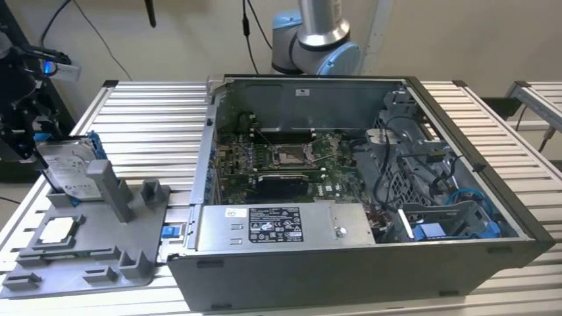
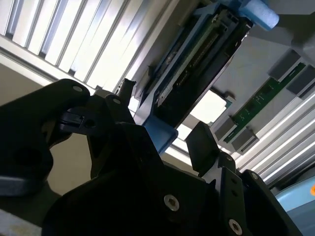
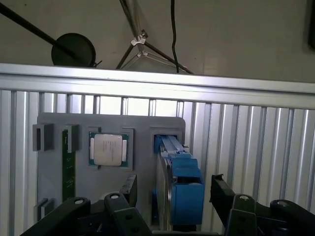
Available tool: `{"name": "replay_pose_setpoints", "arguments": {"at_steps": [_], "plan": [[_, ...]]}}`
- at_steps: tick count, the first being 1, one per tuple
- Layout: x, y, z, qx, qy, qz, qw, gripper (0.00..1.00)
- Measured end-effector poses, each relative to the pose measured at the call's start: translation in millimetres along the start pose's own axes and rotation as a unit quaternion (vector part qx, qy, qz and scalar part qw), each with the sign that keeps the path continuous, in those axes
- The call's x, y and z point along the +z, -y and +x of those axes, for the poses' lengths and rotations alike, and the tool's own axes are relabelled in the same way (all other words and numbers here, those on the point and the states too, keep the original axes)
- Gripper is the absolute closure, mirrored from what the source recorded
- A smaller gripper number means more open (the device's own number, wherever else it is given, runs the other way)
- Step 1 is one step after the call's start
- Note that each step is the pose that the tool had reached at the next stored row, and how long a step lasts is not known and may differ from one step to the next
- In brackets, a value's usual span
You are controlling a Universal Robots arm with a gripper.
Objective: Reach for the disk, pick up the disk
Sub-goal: 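Pick up the disk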
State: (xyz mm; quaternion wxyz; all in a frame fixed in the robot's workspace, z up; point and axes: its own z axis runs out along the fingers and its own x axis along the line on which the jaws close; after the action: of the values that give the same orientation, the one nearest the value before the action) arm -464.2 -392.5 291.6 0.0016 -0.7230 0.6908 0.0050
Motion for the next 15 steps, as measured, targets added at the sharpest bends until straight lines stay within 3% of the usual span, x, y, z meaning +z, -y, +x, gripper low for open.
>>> {"name": "replay_pose_setpoints", "arguments": {"at_steps": [7, 15], "plan": [[0.5, 0.0, 0.0, 0.0, 0.0, 0.0001, 1.0, 0.0], [13.6, -0.6, -1.6, 0.0, 0.0, 0.0028, 1.0, 0.0]]}}
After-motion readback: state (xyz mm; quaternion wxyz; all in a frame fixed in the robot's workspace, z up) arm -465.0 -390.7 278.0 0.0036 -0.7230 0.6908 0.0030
